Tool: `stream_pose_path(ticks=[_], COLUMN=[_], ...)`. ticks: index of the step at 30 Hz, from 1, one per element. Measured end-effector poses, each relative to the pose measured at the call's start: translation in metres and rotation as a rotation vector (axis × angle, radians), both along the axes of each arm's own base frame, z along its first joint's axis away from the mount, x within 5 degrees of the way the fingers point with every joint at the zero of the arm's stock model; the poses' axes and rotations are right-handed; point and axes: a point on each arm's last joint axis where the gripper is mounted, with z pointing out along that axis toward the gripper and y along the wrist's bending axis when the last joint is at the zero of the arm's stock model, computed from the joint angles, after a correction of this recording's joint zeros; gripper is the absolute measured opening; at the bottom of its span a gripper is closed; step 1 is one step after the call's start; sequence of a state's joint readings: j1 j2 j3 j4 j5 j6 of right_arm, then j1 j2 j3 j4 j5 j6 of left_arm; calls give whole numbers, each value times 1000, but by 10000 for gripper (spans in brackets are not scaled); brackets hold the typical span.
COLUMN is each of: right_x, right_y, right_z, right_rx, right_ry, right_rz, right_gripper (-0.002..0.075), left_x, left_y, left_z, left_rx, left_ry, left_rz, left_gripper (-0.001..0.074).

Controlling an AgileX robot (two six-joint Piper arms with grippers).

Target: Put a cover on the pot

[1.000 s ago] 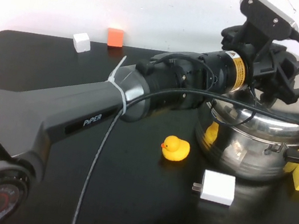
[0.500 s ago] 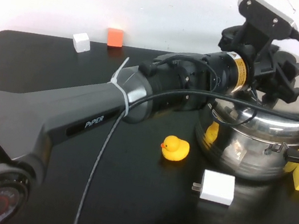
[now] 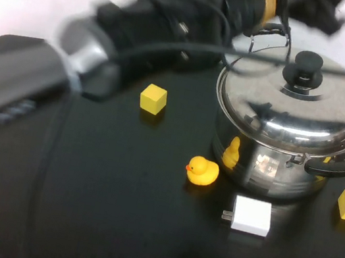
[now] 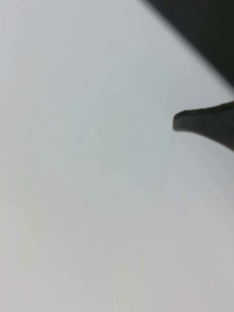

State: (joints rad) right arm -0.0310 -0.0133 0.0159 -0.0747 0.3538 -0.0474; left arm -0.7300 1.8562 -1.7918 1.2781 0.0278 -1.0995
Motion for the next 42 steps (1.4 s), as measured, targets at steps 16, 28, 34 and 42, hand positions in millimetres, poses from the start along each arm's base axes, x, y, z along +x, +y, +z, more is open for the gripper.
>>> stream_pose_path(ticks=[16,28,34,42], right_x=[0,0,0,0], right_y=[0,0,0,0], right_z=[0,0,0,0], right_rx=[0,0,0,0], right_ry=[0,0,0,0], right_rz=[0,0,0,0], right_gripper=[-2,-2,-2,-2], left_x=[-83,-171,-224,-241], left_y=[146,209,246,261], left_z=[121,132,106,45], left_rx=[-104,-19,-93,-170], left_ry=[9,49,-36,177], left_rz=[635,491,390,391], left_gripper=[71,0,0,0])
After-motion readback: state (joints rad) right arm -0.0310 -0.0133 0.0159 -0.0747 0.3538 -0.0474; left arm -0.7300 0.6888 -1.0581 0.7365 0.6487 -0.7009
